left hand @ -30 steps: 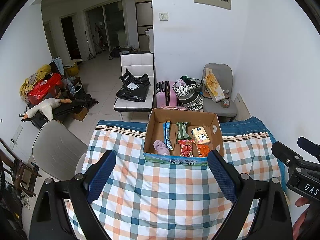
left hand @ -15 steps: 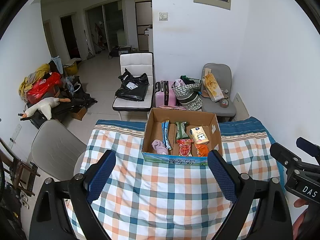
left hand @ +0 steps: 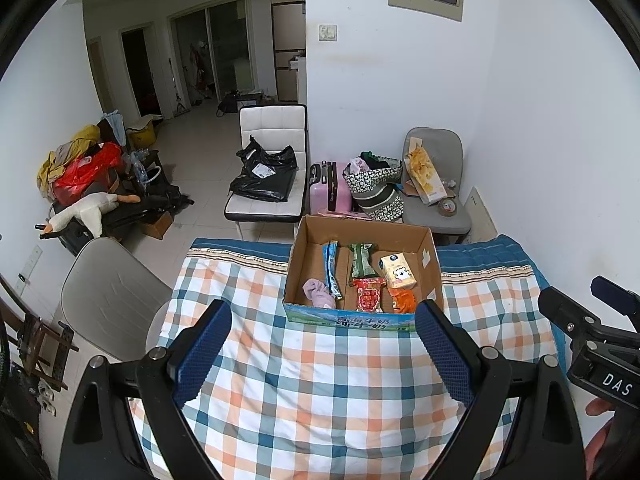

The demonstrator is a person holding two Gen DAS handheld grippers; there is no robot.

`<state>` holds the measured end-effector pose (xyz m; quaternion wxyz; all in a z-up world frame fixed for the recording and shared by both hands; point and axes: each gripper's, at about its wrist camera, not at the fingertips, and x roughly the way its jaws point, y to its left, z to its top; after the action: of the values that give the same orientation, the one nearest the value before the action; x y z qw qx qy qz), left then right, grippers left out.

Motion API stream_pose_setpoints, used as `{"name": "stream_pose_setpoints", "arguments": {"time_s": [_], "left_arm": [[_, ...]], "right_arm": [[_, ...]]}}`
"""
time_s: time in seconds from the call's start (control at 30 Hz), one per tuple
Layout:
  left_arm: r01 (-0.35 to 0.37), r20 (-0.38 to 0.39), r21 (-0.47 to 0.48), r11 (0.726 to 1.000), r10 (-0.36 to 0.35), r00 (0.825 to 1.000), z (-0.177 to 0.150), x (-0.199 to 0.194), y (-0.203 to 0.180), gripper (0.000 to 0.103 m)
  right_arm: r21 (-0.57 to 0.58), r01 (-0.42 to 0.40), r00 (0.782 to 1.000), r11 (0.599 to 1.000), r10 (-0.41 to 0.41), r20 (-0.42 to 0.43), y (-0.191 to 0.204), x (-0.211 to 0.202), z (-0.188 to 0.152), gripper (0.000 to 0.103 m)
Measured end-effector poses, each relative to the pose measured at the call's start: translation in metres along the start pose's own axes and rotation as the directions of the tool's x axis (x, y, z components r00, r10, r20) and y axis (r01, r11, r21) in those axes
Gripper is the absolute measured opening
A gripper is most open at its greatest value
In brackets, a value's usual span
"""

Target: Organize soft objects

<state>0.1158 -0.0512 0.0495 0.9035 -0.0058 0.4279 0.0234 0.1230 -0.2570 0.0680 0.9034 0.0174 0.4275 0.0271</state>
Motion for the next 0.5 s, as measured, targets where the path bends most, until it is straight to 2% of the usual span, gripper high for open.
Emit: {"name": "stream_pose_setpoints", "arguments": {"time_s": [0.5], "left_arm": [[-0.004, 0.003, -0.007, 1.000, 0.004, 1.000, -0.0021, -0.0020, -0.0007, 0.094]], "right_arm": [[-0.002, -0.003, 1.000, 1.000, 0.003, 0.002, 0.0006, -0.0004, -0.0017, 0.098]]}}
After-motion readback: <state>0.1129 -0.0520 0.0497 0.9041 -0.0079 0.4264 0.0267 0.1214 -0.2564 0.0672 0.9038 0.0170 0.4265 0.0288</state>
